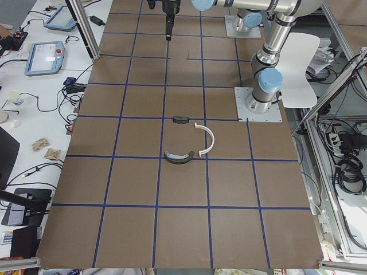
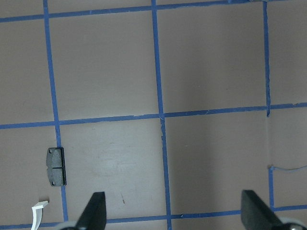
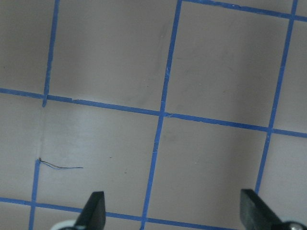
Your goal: Place bearing gear from tray to pile
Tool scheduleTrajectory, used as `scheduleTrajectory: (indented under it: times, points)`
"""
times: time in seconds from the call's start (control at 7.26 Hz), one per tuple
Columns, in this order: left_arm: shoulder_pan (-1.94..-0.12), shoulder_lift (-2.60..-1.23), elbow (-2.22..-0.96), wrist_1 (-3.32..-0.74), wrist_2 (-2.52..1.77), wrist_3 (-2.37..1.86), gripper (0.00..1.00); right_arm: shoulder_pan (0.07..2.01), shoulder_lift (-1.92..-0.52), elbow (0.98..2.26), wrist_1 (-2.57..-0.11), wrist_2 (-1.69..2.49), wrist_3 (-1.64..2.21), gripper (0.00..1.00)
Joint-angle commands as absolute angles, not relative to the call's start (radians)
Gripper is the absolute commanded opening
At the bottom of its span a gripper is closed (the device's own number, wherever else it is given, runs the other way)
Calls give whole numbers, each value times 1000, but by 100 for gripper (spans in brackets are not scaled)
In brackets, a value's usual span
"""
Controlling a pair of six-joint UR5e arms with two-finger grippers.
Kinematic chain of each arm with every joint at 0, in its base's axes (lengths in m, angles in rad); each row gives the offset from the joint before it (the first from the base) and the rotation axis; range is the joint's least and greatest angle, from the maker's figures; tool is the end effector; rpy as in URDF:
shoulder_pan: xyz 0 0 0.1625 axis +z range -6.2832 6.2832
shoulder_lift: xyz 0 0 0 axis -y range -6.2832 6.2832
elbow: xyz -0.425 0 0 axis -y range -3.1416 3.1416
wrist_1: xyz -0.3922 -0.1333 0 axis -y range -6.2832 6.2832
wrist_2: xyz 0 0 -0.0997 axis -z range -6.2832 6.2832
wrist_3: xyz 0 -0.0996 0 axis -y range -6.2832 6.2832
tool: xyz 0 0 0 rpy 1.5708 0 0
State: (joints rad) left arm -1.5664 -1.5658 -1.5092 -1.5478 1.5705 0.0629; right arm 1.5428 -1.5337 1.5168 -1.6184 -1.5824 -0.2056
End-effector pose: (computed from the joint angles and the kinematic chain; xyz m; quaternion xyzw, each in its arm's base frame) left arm -0.1311 -0.4980 0.5233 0.0292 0.9986 -0.0448 0.0014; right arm 0.1177 -0.5173 0.5009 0.0885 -0.9955 0.0314 0.0095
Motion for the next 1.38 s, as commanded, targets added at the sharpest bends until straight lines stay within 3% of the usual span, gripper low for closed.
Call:
scheduleTrajectory:
  times: [0.0,0.28,0.69,1.24]
  points:
    - [-1566,-1565,-1509,-1548,1569,63,100,1328,-1525,1519,-1620,-1598,-570,98]
    - [-1568,-1565,-1509,-1548,1569,63,100,1093,-1478,1532,-1629,-1597,-925,98]
    - [-1568,-1563,-1511,-1548,1568,63,100,797,-1259,1520,-1879,-1592,-1537,100]
    - [-1568,-1563,-1511,-1548,1566,63,100,654,-1048,1529,-2140,-1585,-2230,99]
